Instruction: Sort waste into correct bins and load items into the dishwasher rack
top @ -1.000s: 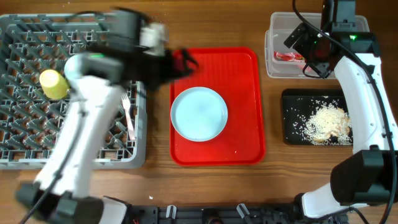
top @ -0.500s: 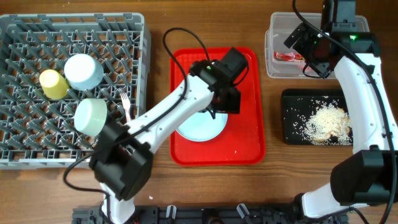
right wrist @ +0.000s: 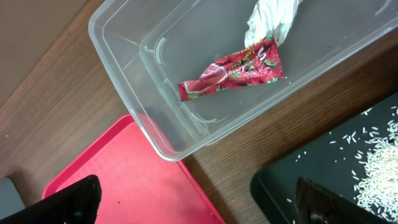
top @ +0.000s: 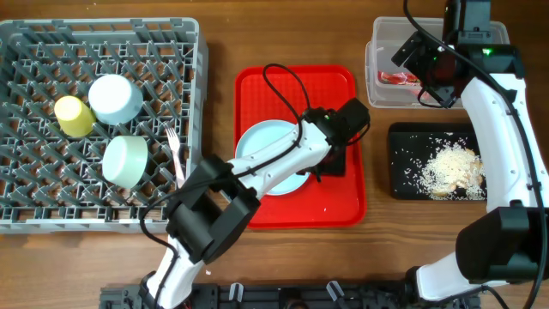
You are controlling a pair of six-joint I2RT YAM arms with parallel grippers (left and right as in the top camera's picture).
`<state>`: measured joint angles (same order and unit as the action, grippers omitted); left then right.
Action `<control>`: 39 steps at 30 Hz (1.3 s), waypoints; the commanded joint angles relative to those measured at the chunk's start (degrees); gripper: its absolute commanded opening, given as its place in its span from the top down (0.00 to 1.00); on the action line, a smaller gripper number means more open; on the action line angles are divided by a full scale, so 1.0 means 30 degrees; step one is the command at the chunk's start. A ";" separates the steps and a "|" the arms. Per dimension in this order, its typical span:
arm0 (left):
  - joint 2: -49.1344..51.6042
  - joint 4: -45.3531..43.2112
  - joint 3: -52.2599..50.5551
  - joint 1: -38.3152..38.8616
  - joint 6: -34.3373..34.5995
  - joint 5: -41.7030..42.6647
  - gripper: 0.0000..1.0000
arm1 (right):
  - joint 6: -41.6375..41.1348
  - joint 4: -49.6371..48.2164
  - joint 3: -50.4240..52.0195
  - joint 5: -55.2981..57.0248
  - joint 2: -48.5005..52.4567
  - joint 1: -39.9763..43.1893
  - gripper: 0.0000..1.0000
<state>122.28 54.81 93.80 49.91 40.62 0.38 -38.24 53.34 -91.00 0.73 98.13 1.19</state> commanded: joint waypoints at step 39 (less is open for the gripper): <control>-0.3220 -0.0823 -0.1472 -0.0131 0.0219 -0.1515 0.96 | 0.0233 -0.0051 -0.0087 0.0474 -0.0321 -0.0066 0.00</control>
<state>120.03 52.40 88.55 51.51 41.06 -4.62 -38.24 53.34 -91.00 0.71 98.13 1.19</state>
